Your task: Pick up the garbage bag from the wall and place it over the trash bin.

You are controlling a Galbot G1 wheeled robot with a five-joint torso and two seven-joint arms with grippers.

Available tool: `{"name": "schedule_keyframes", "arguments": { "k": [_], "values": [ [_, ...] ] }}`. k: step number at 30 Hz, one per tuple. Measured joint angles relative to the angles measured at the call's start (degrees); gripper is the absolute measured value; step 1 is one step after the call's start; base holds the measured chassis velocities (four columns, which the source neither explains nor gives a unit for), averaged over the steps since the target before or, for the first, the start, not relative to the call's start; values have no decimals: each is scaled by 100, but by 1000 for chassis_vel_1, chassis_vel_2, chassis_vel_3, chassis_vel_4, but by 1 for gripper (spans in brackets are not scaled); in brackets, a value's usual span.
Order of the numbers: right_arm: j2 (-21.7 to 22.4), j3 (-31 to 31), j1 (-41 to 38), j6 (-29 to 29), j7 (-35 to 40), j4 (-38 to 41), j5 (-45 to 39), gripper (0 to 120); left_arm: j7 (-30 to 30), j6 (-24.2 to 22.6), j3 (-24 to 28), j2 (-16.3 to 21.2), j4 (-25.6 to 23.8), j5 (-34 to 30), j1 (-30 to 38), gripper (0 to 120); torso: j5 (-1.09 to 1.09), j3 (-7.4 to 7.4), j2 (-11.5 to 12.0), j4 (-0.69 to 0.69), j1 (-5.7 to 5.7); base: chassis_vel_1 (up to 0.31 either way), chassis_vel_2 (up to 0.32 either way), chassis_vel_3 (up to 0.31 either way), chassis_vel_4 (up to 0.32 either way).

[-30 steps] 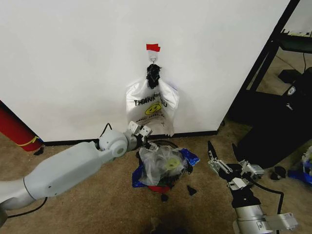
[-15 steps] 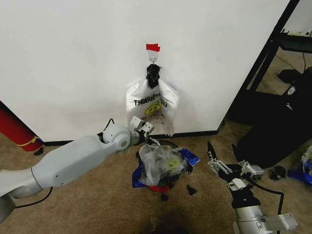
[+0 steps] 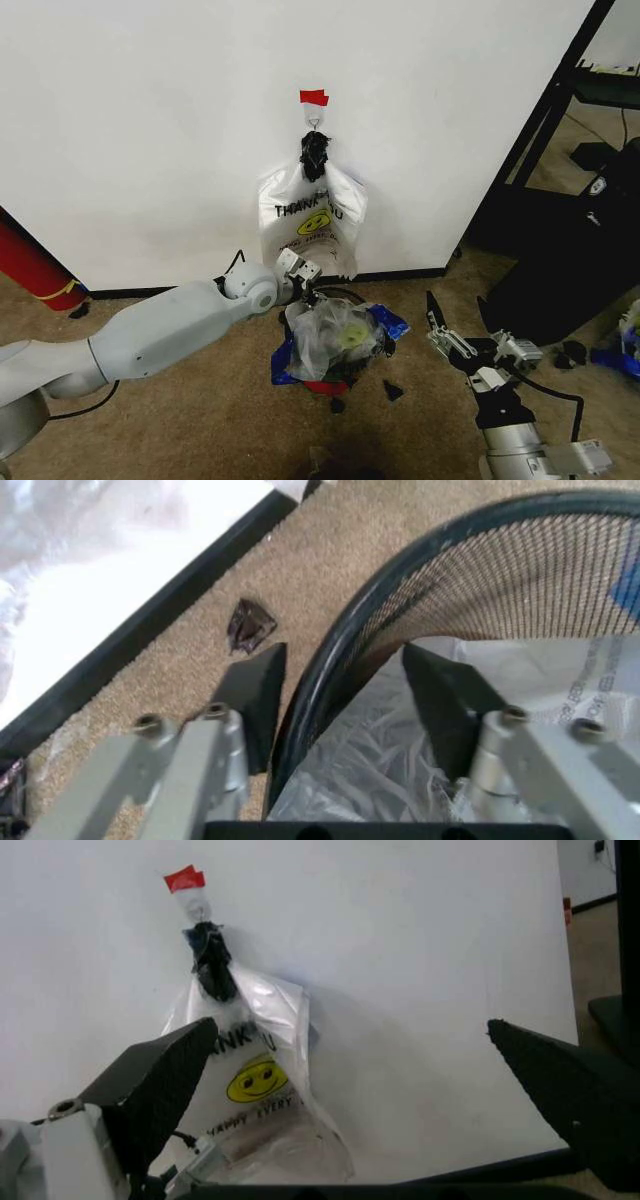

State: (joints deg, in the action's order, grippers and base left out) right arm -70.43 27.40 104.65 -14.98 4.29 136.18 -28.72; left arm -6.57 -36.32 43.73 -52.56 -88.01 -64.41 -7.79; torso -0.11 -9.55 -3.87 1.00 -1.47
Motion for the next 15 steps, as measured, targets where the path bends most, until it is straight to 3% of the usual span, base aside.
{"name": "schedule_keyframes", "arguments": {
  "k": [2, 6, 10, 15],
  "values": [
    [-14, -5, 3, -3, 0, -3, 22, 100, -15, -30, 24, 1, 8, -106, -1, 32, 0, 0, 0, 0, 0, 0, 0, 0, 0],
    [-24, -6, 6, -7, 0, -13, 32, 100, -69, -52, 24, -6, 12, -193, -15, 22, 0, 0, 0, 0, 0, 0, 0, 0, 0],
    [-22, -5, 1, -9, 5, -24, 41, 100, -325, -126, -94, -7, -75, -551, -83, 3, -1, 0, 0, 1, 0, 0, 0, 0, 0],
    [-10, -3, -22, 1, 20, -43, 28, 100, -584, -156, -271, 39, -158, -810, -201, 2, -1, 0, 0, 0, 0, 0, 0, 0, 0]
  ]
}}
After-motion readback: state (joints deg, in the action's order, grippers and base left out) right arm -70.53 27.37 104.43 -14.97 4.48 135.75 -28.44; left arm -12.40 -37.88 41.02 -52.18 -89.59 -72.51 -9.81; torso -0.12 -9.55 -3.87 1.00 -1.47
